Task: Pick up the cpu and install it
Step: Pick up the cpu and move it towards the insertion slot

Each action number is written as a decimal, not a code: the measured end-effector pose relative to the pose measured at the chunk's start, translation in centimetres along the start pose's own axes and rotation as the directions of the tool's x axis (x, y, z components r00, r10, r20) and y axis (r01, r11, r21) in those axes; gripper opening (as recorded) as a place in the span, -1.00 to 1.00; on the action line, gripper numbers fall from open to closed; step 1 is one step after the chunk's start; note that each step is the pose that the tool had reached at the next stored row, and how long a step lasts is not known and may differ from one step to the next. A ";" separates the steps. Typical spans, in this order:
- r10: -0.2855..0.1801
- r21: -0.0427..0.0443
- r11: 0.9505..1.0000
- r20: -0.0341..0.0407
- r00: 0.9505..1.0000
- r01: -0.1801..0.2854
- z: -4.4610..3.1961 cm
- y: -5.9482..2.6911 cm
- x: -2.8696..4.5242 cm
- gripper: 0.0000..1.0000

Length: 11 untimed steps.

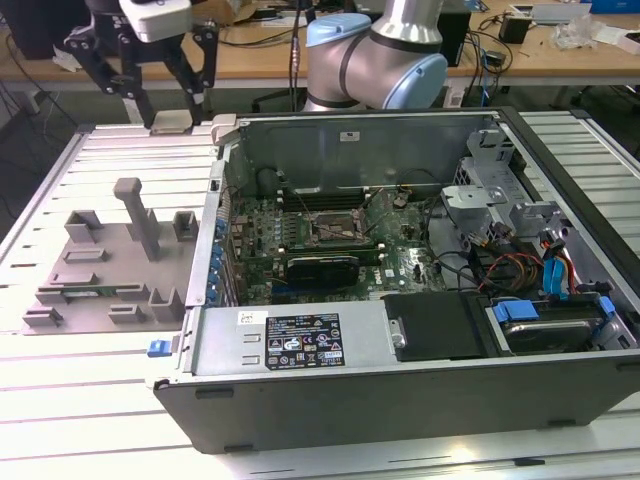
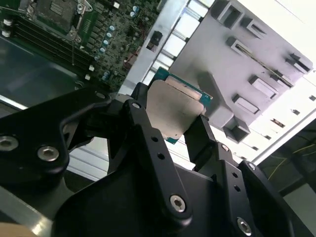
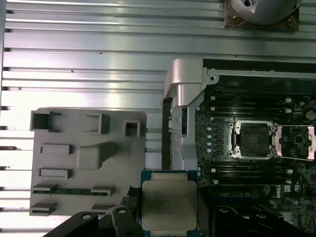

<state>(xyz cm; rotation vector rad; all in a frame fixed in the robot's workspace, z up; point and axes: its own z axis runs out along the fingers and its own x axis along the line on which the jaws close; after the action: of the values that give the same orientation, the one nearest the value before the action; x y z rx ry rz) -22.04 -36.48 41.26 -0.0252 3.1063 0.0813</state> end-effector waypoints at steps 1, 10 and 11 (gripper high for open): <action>0.000 0.000 1.000 0.000 1.000 0.000 0.02 -0.01 -0.59 0.09; 0.000 0.000 1.000 0.000 1.000 0.000 0.10 -0.05 -3.17 0.09; 0.000 0.000 1.000 0.000 1.000 0.000 0.11 -0.06 -3.41 0.09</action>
<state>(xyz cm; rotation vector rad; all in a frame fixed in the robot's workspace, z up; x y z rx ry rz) -18.63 -36.48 41.27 -0.0251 3.1064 0.0812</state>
